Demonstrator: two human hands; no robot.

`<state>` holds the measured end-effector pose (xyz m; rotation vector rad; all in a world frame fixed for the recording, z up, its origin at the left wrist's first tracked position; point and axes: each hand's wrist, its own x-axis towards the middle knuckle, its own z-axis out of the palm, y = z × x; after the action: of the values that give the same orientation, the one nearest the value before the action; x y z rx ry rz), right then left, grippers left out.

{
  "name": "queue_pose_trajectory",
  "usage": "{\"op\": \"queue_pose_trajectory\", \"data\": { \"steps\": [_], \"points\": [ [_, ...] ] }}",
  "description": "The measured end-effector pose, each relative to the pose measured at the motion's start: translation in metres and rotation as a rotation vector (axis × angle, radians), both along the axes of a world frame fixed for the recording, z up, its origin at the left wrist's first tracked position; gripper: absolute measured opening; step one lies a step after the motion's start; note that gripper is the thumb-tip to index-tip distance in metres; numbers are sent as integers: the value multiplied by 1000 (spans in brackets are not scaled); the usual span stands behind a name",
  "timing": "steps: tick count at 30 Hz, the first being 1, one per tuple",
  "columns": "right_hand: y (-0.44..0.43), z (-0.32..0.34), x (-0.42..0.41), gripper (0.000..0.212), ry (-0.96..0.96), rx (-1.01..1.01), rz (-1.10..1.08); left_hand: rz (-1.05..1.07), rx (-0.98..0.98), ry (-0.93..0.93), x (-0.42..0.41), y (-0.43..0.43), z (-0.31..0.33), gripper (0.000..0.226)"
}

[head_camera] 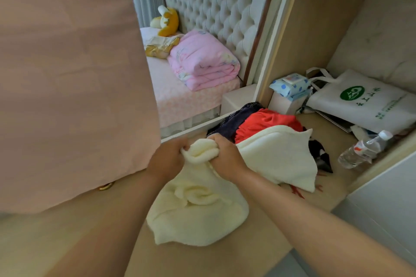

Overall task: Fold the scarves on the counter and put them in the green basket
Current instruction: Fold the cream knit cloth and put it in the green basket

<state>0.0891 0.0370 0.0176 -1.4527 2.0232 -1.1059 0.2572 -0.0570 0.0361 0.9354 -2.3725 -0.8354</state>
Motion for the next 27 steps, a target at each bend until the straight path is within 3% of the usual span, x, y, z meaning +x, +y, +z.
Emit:
{"op": "queue_pose_trajectory", "data": {
  "steps": [5, 7, 9, 10, 12, 14, 16, 17, 20, 24, 27],
  "points": [
    [12, -36, 30, 53, -43, 292, 158, -4, 100, -530, 47, -9, -24, 33],
    [21, -49, 25, 62, 33, 420, 175, -16, 126, -766, 49, -8, -34, 35],
    [27, -57, 12, 69, 210, 519, 164, -12, 33, -914, 39, -4, -41, 32],
    [30, -61, 3, 74, 310, 587, 150, -2, -27, -918, 32, -2, -43, 30],
    [36, -70, -15, 86, 448, 746, 122, 21, -78, -745, 12, 4, -50, 30],
    [42, -83, -31, 94, 510, 863, 112, -18, -27, -581, -7, 12, -59, 38],
    [44, -100, -42, 84, 549, 922, 101, -164, -3, -671, -24, 21, -71, 56],
    [44, -107, -44, 69, 544, 933, 102, -212, 34, -752, -29, 25, -77, 63],
    [41, -128, -44, 28, 343, 865, 84, -191, 196, -893, -28, 22, -89, 49],
    [36, -130, -24, 11, -40, 666, 85, -124, 165, -981, -16, 9, -85, 13],
    [27, -120, 0, 16, -297, 604, 141, -32, 69, -881, -12, 0, -81, 18]
  ]
}}
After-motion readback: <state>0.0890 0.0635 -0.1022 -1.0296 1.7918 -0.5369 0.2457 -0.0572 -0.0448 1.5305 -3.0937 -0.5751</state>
